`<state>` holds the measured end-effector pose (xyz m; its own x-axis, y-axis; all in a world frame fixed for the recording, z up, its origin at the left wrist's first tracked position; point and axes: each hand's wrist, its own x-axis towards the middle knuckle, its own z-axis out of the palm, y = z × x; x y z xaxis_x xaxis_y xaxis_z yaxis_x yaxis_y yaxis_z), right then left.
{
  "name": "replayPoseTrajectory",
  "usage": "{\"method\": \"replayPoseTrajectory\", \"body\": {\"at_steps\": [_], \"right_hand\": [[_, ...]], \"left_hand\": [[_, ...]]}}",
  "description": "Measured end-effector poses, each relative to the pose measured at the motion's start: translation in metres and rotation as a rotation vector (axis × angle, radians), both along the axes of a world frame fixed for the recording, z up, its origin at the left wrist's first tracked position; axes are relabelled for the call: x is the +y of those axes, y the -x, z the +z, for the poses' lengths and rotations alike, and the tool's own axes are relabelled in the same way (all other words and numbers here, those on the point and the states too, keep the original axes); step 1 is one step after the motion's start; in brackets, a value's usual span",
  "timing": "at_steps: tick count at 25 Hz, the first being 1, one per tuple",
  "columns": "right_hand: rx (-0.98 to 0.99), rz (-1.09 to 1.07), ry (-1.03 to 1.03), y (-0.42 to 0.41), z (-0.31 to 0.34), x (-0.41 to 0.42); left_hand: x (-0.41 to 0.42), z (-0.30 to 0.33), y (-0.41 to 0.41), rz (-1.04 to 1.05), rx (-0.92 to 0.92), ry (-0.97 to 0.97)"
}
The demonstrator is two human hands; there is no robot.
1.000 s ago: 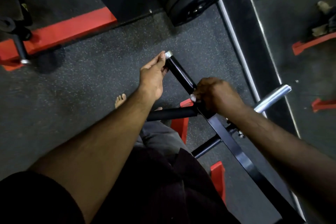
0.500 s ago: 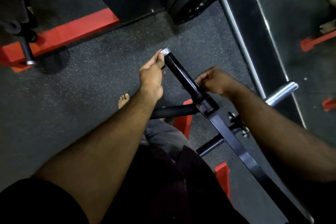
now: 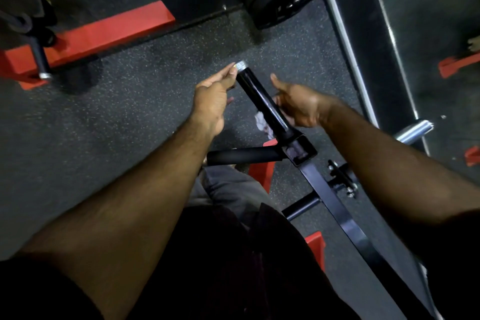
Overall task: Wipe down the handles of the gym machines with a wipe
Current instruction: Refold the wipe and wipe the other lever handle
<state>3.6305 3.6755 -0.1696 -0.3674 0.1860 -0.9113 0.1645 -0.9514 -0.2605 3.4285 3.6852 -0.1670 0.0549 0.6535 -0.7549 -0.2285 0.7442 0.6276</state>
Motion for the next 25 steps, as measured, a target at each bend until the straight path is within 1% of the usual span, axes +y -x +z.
{"method": "replayPoseTrajectory", "body": {"at_steps": [2, 4, 6, 8, 10, 11, 12, 14, 15, 18, 19, 22, 24, 25], "right_hand": [[-0.096, -0.021, -0.045, -0.01, 0.004, -0.004], [-0.071, -0.172, -0.12, 0.005, 0.012, 0.018], [-0.119, -0.264, -0.248, 0.032, 0.017, 0.044], [-0.333, -0.199, -0.446, 0.051, 0.02, 0.049], [-0.54, 0.004, -0.652, 0.041, 0.024, 0.03], [-0.598, 0.101, -0.717, 0.029, 0.03, 0.015], [-0.624, 0.183, -0.751, 0.014, 0.039, -0.004], [-0.596, 0.318, -0.806, -0.005, 0.061, -0.035], [-0.61, 0.41, -0.88, -0.004, 0.068, -0.043], [-0.608, 0.679, -1.288, 0.024, 0.063, -0.02], [-0.628, 0.748, -1.378, 0.039, 0.056, 0.0], [-0.792, 0.916, -1.416, 0.078, 0.048, 0.042], [-0.854, 1.053, -1.404, 0.08, 0.05, 0.027], [-0.837, 1.115, -1.37, 0.074, 0.054, 0.011]], "left_hand": [[0.0, 0.002, -0.001, 0.002, 0.009, 0.004], [-0.001, 0.004, -0.004, 0.011, 0.012, 0.009], [-0.002, 0.006, -0.007, 0.026, 0.013, 0.013], [-0.002, 0.008, -0.006, 0.026, 0.015, 0.008], [-0.001, 0.008, -0.004, 0.031, -0.026, 0.007], [-0.002, 0.008, -0.004, 0.051, -0.071, 0.015], [-0.004, 0.008, -0.006, 0.076, -0.125, 0.032], [-0.008, 0.007, -0.008, 0.104, -0.216, 0.06], [-0.011, 0.006, -0.008, 0.103, -0.245, 0.064], [-0.015, 0.001, -0.012, 0.108, -0.279, 0.042], [-0.014, -0.001, -0.012, 0.11, -0.271, 0.034], [-0.01, -0.005, -0.007, 0.075, -0.255, 0.021], [-0.009, -0.008, -0.002, 0.015, -0.283, 0.004], [-0.011, -0.008, 0.0, -0.011, -0.294, -0.004]]}}
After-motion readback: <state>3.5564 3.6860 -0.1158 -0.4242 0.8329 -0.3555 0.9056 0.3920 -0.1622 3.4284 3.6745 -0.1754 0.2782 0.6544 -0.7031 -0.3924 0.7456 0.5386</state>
